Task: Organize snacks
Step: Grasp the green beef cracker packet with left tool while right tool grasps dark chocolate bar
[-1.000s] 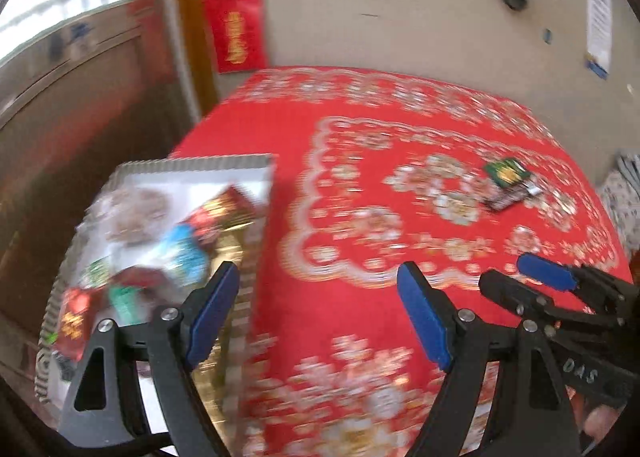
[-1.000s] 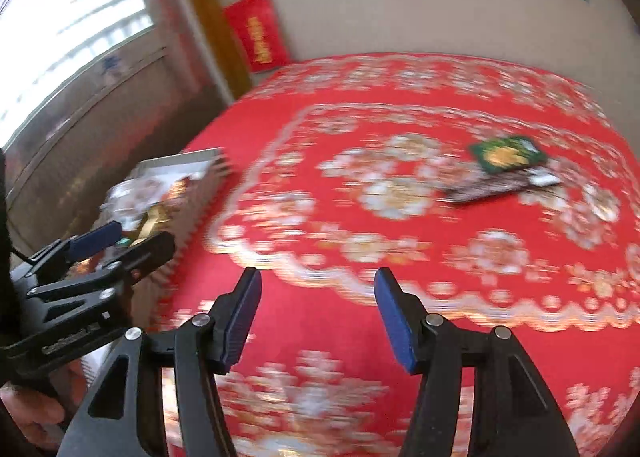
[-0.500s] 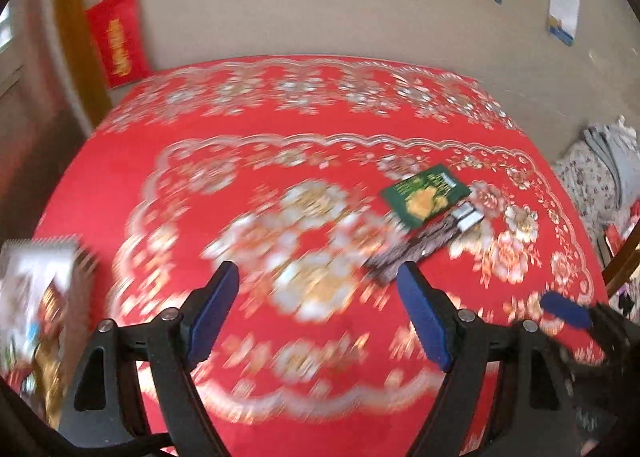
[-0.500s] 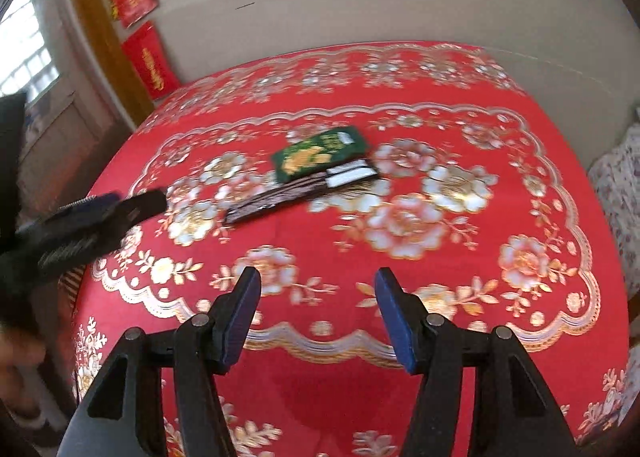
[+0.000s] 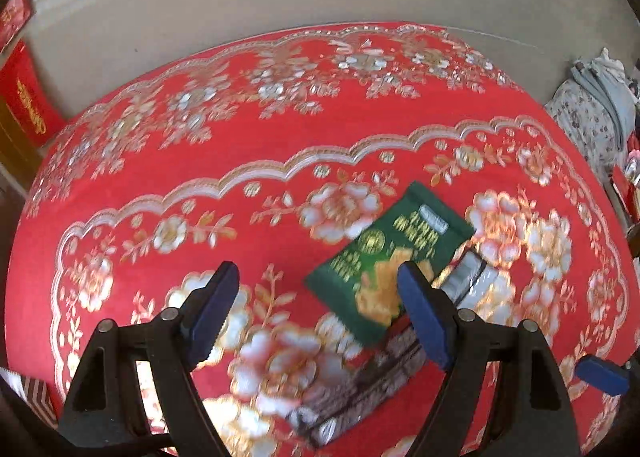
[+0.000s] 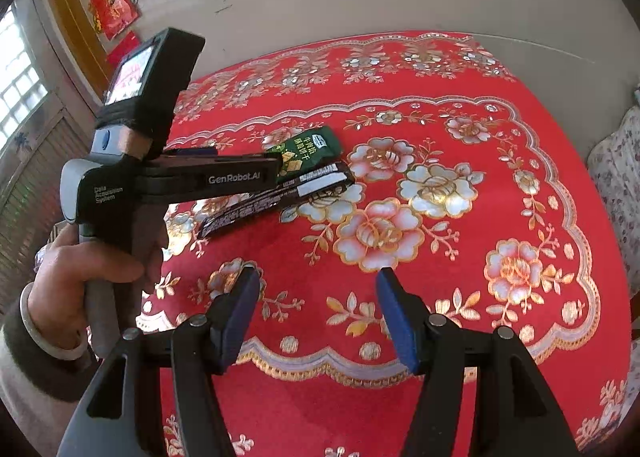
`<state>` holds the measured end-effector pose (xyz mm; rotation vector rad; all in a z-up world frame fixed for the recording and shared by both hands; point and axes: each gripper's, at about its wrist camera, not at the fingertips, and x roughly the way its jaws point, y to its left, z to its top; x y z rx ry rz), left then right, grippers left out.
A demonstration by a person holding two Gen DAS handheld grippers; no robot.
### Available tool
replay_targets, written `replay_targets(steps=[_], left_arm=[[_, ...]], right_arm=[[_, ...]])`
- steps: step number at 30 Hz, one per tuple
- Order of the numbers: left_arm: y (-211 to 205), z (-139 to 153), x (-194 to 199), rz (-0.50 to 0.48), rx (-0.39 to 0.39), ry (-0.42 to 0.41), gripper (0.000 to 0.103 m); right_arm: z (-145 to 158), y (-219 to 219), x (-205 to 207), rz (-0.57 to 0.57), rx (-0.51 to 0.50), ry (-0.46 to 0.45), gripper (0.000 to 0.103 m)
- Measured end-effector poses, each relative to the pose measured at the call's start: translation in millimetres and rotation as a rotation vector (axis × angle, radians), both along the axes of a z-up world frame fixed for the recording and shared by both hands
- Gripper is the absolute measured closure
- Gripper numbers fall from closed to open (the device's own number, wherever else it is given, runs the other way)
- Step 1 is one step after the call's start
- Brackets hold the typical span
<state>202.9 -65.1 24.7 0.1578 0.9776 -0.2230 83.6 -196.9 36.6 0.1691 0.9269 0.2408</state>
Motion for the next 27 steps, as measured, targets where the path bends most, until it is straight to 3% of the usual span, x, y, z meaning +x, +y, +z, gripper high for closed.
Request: replay_targets(steps=[3, 8, 11, 17, 21, 24, 27], left_arm=[[-5.9, -1.8, 7.6, -0.049, -0.029, 0.019, 0.021], [-18.4, -3.9, 2.0, -0.182, -0.001, 0.030, 0.021], [-24.0, -8.1, 4.3, -0.214, 0.009, 0.037, 0.021], [-23.4, -11.3, 13.2, -0.189, -0.020, 0.037, 0.022], [-12.6, -7.0, 5.3, -0.166, -0.014, 0.033, 0.053], [9.4, -6.4, 1.1, -0.091, -0.012, 0.044, 0.054], [44.1, -5.8, -5.5, 0.046, -0.028, 0.050, 0.055]], right_arm=[[-0.2, 2.3, 8.1, -0.002, -0.010, 0.006, 0.042], [-0.8, 1.0, 9.6, -0.004, -0.010, 0.004, 0.042], [-3.0, -2.4, 13.3, -0.017, 0.001, 0.012, 0.042], [-6.7, 0.3, 16.5, -0.007, -0.007, 0.028, 0.042], [-6.3, 6.7, 24.2, -0.020, 0.003, 0.027, 0.042], [-8.6, 16.2, 32.8, -0.035, 0.052, 0.034, 0.042], [-13.9, 29.7, 44.3, -0.040, 0.094, 0.057, 0.042]])
